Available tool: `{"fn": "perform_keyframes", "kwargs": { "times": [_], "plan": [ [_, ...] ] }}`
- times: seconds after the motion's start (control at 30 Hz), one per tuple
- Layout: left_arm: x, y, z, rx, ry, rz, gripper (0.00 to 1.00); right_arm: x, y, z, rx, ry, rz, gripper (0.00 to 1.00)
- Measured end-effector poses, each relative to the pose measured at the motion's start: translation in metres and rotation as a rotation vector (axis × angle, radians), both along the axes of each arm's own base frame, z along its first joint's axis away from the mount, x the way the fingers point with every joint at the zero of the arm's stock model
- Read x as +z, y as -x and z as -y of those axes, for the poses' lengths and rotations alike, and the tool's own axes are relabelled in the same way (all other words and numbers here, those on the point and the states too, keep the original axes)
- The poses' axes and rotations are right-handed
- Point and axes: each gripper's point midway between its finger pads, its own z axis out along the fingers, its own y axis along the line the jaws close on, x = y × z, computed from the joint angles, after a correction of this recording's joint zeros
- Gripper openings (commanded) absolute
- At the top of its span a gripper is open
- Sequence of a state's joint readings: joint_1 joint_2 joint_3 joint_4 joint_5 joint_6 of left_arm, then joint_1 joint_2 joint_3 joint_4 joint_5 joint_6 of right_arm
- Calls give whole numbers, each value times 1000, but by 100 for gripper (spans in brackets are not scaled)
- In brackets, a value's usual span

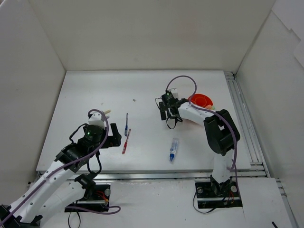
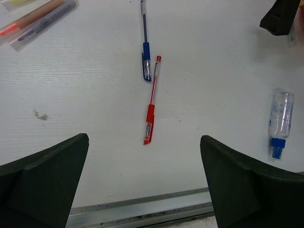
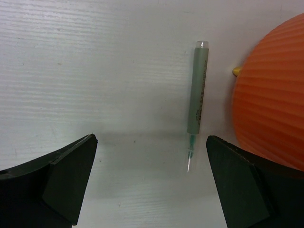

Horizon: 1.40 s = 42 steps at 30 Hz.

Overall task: Sort the stationery into containers
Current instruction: Pick up the pen from the center of the board.

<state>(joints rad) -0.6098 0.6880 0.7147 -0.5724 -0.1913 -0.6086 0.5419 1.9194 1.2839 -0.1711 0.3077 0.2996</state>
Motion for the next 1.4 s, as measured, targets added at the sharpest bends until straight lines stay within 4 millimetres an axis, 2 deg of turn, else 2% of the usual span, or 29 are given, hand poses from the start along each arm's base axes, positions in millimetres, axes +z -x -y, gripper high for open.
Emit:
{"fn": "perform_keyframes", "kwargs": {
  "times": [0.13, 0.47, 0.77, 0.83, 0.93, 1.23, 1.4],
  "plan": [
    [-2, -1, 0, 2, -6, -6, 100, -8, 3, 4, -15, 10, -24, 96],
    [-1, -1, 0, 2, -5, -4, 100, -12, 5, 6, -28, 14, -35, 95],
    [1, -1, -3, 13, -7, 6, 100, -19, 5, 5, -46, 6, -43, 86],
    [2, -1, -3, 15, -4, 11, 100, -19, 5, 4, -47, 0, -44, 77],
    [3, 0, -5, 18, -4, 15, 100, -21, 6, 2, -49, -23, -56, 74],
    [3, 1, -6, 21, -7, 14, 100, -23, 2, 4, -69, -83, -74, 73],
    [3, -1, -5, 23, -14, 8, 100, -21, 5, 7, -63, -52, -58, 79]
  ]
}}
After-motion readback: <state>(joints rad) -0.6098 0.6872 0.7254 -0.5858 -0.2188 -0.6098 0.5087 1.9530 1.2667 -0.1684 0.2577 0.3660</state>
